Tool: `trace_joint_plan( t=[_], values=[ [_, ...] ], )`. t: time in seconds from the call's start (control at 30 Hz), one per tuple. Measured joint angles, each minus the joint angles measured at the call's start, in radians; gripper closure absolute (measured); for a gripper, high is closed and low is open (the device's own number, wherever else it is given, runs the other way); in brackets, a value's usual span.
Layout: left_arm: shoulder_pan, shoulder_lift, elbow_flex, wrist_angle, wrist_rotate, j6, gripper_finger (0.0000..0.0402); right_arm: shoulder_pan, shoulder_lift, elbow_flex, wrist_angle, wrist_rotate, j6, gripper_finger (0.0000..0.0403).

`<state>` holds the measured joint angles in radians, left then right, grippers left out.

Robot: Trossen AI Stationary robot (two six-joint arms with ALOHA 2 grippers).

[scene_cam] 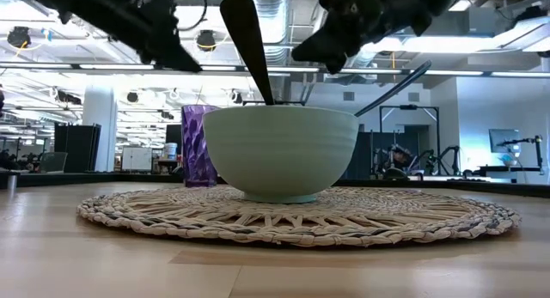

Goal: Pick & Place Utensil
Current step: Put the violet cup on the brown mat to the top left of the blue bowl

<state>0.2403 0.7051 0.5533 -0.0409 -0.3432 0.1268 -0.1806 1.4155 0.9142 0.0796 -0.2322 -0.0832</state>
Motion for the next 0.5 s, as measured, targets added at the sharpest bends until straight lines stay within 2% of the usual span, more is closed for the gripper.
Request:
trace_joint_plan(
  t=[0.1,0.3,0.5],
  values=[
    [0.060,0.039,0.000,-0.015,0.044,0.000,0.0295,-0.034,-0.001,0.001,0.022,-0.002,0.002,0.0365],
    [0.167,0.171,0.018,-0.019,0.224,0.000,0.0295,-0.068,0.000,0.001,0.037,-0.003,-0.011,0.0365],
    [0.194,0.287,0.080,-0.033,0.241,0.029,0.0295,-0.074,0.000,0.001,0.037,-0.003,-0.029,0.0365]
  ],
)
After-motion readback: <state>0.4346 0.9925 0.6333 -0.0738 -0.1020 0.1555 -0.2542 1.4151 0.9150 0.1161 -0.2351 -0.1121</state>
